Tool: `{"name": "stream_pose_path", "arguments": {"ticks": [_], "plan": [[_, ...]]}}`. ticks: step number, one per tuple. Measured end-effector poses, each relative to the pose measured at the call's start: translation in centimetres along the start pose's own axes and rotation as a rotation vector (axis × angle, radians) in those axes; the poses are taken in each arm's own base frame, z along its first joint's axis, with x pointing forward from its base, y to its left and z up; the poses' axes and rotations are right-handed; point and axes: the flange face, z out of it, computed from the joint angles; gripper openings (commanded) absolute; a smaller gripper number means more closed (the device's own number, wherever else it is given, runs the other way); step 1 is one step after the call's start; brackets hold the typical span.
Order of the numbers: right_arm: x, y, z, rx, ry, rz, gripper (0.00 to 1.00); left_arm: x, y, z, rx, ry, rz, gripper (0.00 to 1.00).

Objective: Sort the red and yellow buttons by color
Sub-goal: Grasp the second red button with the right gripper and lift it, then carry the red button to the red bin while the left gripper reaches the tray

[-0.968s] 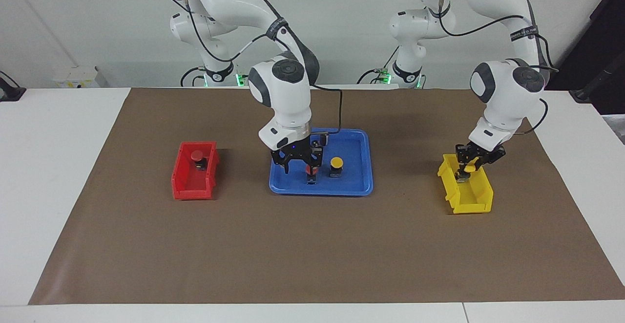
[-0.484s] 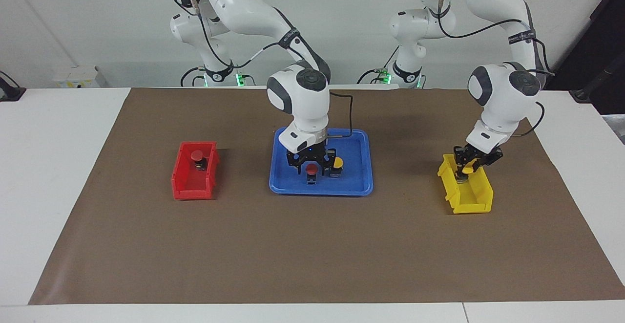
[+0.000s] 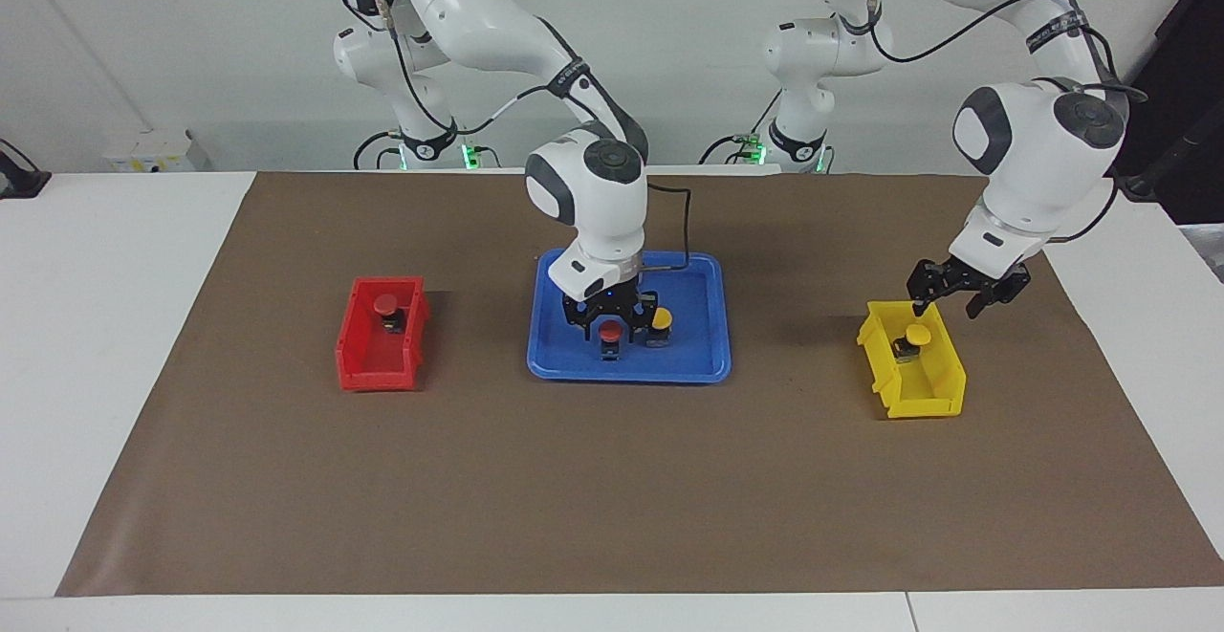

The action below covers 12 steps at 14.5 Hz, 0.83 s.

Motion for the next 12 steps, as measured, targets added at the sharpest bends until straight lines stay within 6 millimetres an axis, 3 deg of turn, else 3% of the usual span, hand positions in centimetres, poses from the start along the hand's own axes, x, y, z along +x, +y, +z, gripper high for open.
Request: {"name": "stream_pose_path", "arguments": {"ticks": [2, 3, 5, 7, 8, 9, 10, 12], "plan": [[-0.1, 0.0, 0.2, -0.003, -0.003, -0.001, 0.34, -0.4, -0.1, -4.1, 0.000, 0.000, -0.002, 1.00], [-0.1, 0.1, 0.2, -0.002, -0.003, -0.001, 0.30, -0.5, 0.0, -5.2, 0.001, 0.013, -0.001, 1.00], [0.2, 0.2, -0.2, 0.000, 0.003, 0.004, 0.24, -0.4, 0.1, -4.8, 0.004, 0.033, 0.001, 1.00], [1.7, 1.1, -2.0, -0.006, 0.014, 0.030, 0.22, 0.2, 1.4, -2.3, 0.004, 0.046, 0.006, 1.00], [3.1, 2.3, -3.7, -0.016, 0.015, 0.053, 0.22, 0.8, 3.6, -0.8, -0.001, 0.048, -0.007, 1.00], [4.8, 4.3, -5.8, -0.028, 0.017, 0.069, 0.22, 1.5, 7.2, 0.8, -0.008, 0.056, -0.039, 1.00], [6.8, 7.2, -8.3, -0.029, 0.019, 0.081, 0.22, 2.1, 11.9, 2.4, -0.018, 0.064, -0.070, 1.00], [9.9, 15.0, -13.0, -0.011, 0.012, 0.072, 0.23, 1.9, 22.7, 5.8, -0.039, 0.057, -0.113, 1.00]]}}
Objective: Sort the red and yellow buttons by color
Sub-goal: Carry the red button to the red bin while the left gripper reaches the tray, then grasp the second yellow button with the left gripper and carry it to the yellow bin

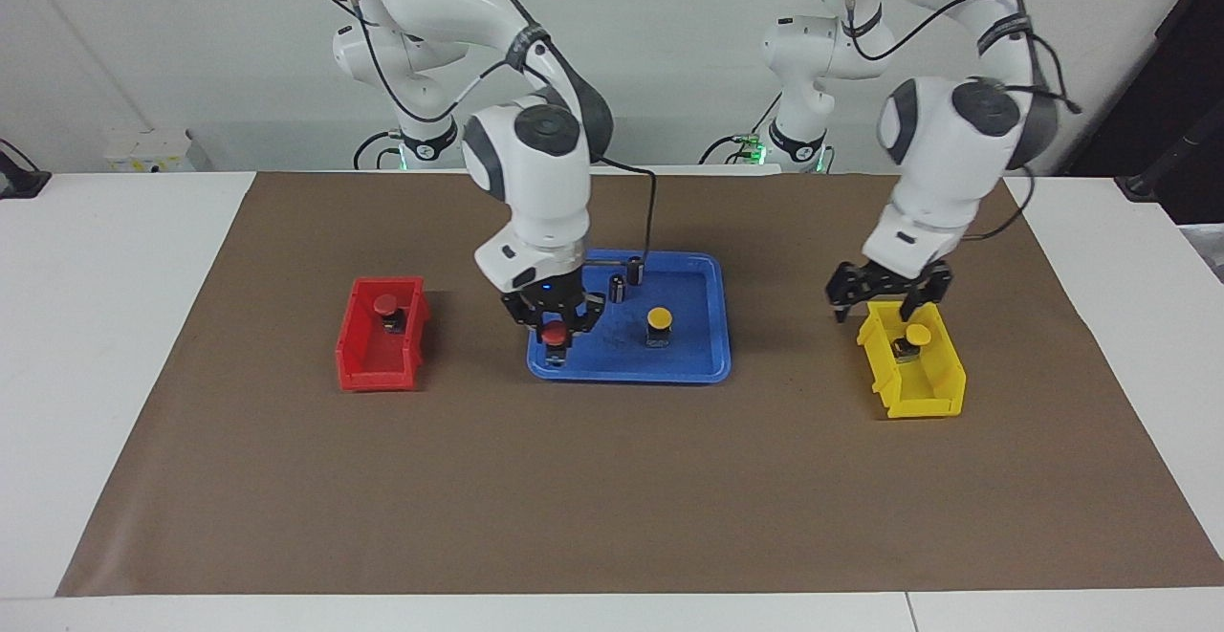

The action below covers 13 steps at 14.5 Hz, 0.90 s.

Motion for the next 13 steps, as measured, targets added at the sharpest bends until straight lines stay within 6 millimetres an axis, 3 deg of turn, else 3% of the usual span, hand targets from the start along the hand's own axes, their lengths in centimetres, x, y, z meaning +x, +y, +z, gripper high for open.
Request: {"name": "stream_pose_path", "arguments": {"ticks": [2, 3, 6, 7, 8, 9, 13], "plan": [[1.8, 7.8, -2.7, -0.013, -0.031, -0.046, 0.23, -3.0, 8.7, 3.3, -0.013, -0.011, -0.025, 1.00], [2.1, 10.9, -3.1, -0.019, -0.044, -0.064, 0.23, -4.5, 11.7, 4.4, -0.016, -0.016, -0.033, 1.00], [2.0, 17.1, -1.1, -0.028, -0.069, -0.119, 0.23, -7.8, 17.4, 6.7, -0.016, -0.032, -0.055, 0.99], [1.8, 18.3, 0.4, -0.024, -0.062, -0.136, 0.23, -8.3, 18.3, 7.4, -0.014, -0.036, -0.058, 0.84], [1.2, 19.0, 1.9, -0.011, -0.056, -0.143, 0.23, -8.4, 18.6, 7.9, -0.013, -0.037, -0.061, 0.32], [0.4, 19.1, 3.4, 0.006, -0.053, -0.145, 0.23, -8.2, 18.5, 8.3, -0.011, -0.038, -0.065, 0.03], [-2.8, 19.9, 6.5, 0.021, -0.048, -0.210, 0.23, -6.9, 17.4, 8.1, -0.009, -0.026, -0.090, 0.01]]}}
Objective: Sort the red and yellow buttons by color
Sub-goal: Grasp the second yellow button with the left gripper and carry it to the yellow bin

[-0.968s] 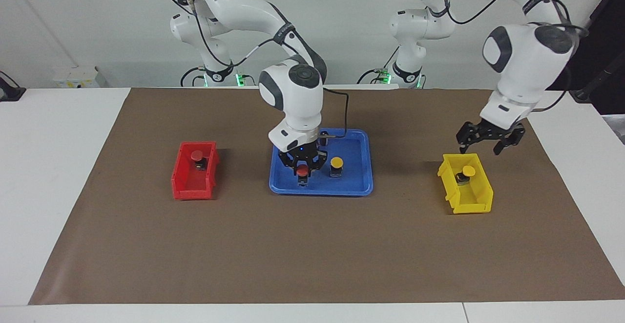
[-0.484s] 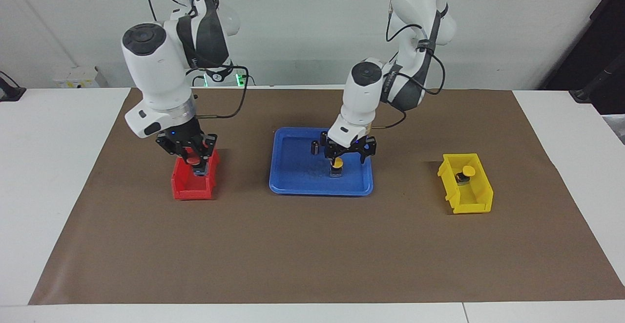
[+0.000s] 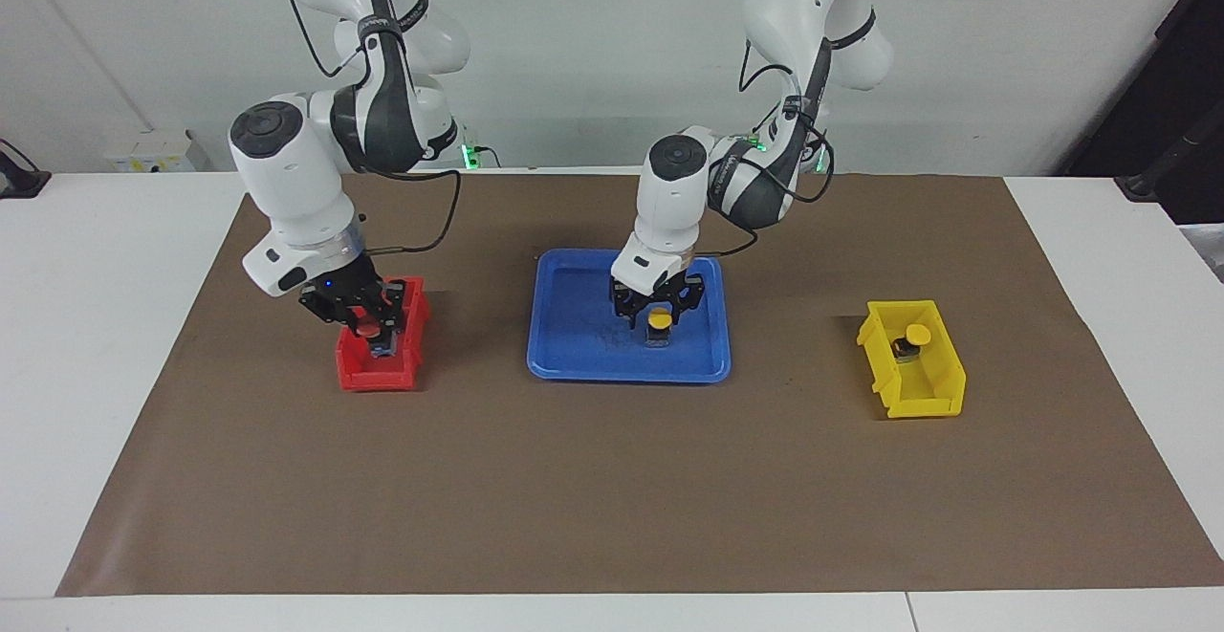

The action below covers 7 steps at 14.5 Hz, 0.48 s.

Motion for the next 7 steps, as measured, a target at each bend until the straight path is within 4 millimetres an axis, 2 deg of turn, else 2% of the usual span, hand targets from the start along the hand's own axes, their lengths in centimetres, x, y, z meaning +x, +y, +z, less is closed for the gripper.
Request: {"name": "stream_pose_path", "arguments": {"ticks": [2, 4, 6, 7], "plan": [[-1.1, 0.8, 0.5, -0.004, -0.002, -0.019, 0.23, 0.9, -0.2, -0.9, -0.001, 0.008, -0.012, 0.01], [-1.6, 1.0, 0.7, -0.005, -0.005, -0.024, 0.23, 3.2, -1.5, -3.8, 0.027, -0.007, -0.045, 0.01], [-1.8, 1.0, 1.2, -0.006, 0.010, -0.024, 0.23, 6.7, -5.4, -8.6, 0.048, -0.021, -0.046, 0.01], [-2.0, 1.1, 1.7, -0.006, 0.025, -0.023, 0.23, 8.8, -8.8, -10.7, 0.053, -0.022, -0.032, 0.01]]}}
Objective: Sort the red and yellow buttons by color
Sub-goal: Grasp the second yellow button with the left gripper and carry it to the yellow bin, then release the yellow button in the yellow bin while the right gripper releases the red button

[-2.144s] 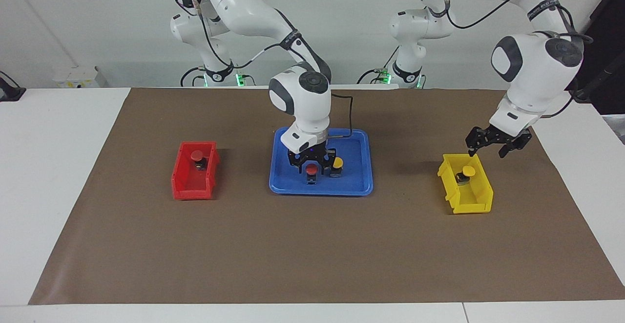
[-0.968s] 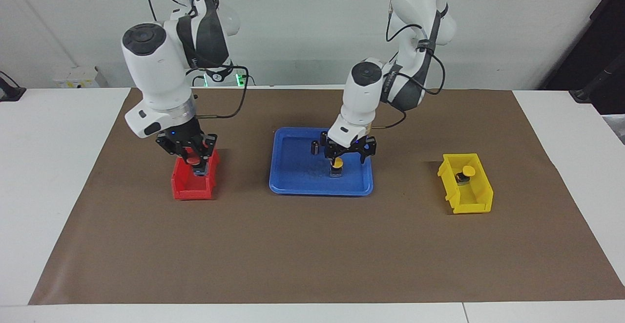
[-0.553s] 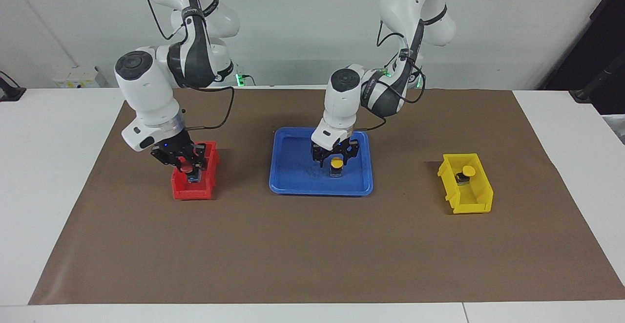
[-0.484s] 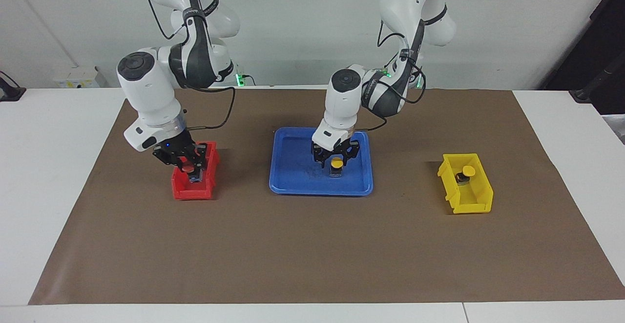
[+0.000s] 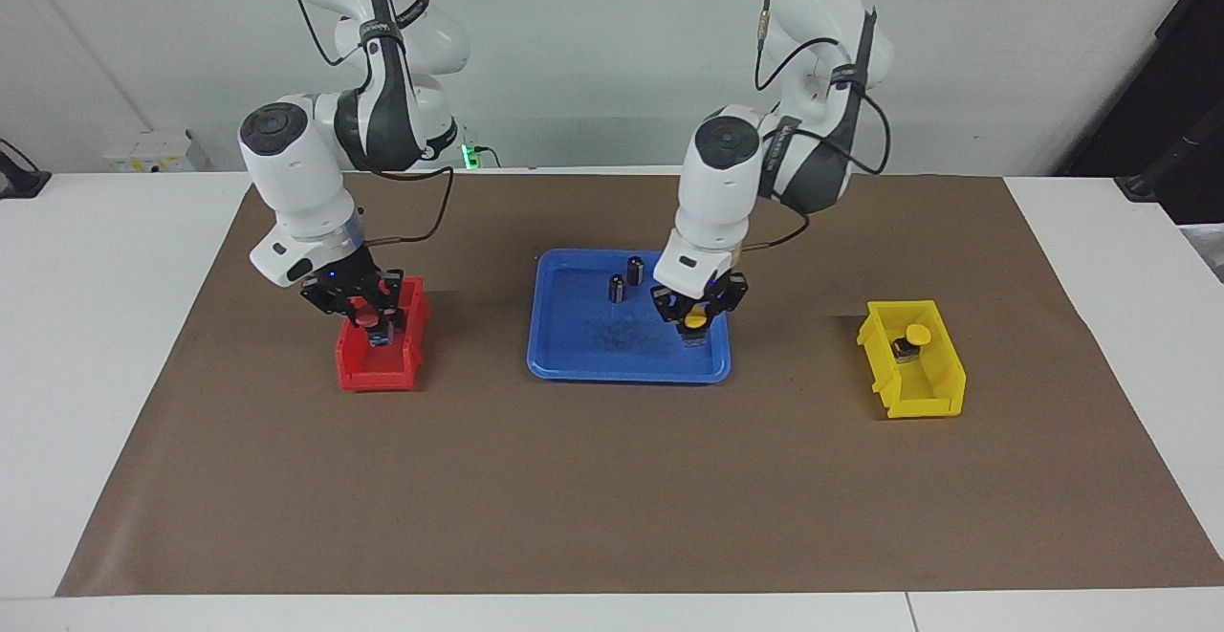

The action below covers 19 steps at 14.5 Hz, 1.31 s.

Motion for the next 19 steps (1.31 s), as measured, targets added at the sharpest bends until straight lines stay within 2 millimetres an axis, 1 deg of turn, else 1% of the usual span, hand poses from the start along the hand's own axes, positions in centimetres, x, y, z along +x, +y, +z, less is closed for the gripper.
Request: {"name": "stream_pose_path", "arguments": {"ticks": [1, 2, 3, 4, 5, 6, 7, 8, 9, 11, 14, 15, 16, 17, 18, 19], "plan": [[-0.2, 0.0, 0.5, 0.000, 0.004, 0.001, 0.23, 2.0, -4.0, -1.3, 0.003, 0.001, 0.018, 0.01], [-0.4, 0.1, 0.8, 0.000, 0.006, 0.002, 0.23, 4.0, -8.5, -2.0, 0.005, 0.003, 0.040, 0.01], [-0.6, 0.1, 1.1, 0.000, 0.006, 0.003, 0.23, 5.6, -12.5, -2.1, 0.009, 0.004, 0.068, 0.01], [-0.7, 0.1, 1.3, 0.000, 0.006, 0.003, 0.23, 6.8, -16.3, -1.7, 0.014, -0.002, 0.099, 0.01], [-0.7, 0.1, 1.5, 0.000, 0.006, 0.003, 0.23, 7.6, -19.6, -1.1, 0.018, -0.011, 0.125, 0.01], [-0.8, 0.1, 1.6, 0.000, 0.005, 0.003, 0.23, 8.1, -22.4, -0.5, 0.021, -0.018, 0.144, 0.01], [-0.8, 0.1, 1.7, 0.000, 0.003, 0.003, 0.23, 8.4, -24.7, 0.2, 0.021, -0.017, 0.157, 0.01], [-0.9, 0.2, 1.9, 0.001, 0.004, 0.003, 0.23, 8.6, -26.1, 0.9, 0.021, -0.008, 0.163, 0.01], [-0.9, 0.2, 2.2, 0.001, 0.013, 0.004, 0.23, 8.6, -26.6, 1.5, 0.021, 0.002, 0.168, 0.01], [-1.0, 0.2, 3.1, 0.003, 0.017, 0.004, 0.23, 8.5, -27.0, 3.2, 0.020, 0.021, 0.181, 0.01], [-1.3, 0.2, 4.6, 0.006, 0.006, 0.000, 0.23, 8.2, -27.5, 6.3, 0.020, 0.040, 0.190, 0.01], [-1.3, 0.2, 5.3, 0.008, 0.007, -0.001, 0.25, 8.1, -27.6, 7.2, 0.020, 0.043, 0.190, 0.01], [-1.2, 0.2, 5.9, 0.010, 0.007, -0.002, 0.33, 8.0, -27.6, 8.0, 0.020, 0.044, 0.191, 0.01], [-1.2, 0.2, 6.2, 0.011, 0.007, -0.003, 0.45, 7.9, -27.6, 8.7, 0.020, 0.046, 0.192, 0.01], [-1.1, 0.2, 6.1, 0.011, 0.009, -0.003, 0.58, 7.9, -27.5, 9.4, 0.020, 0.050, 0.194, 0.06], [-1.1, 0.2, 6.0, 0.011, 0.011, -0.004, 0.66, 7.9, -27.4, 10.1, 0.020, 0.056, 0.195, 0.17]]}}
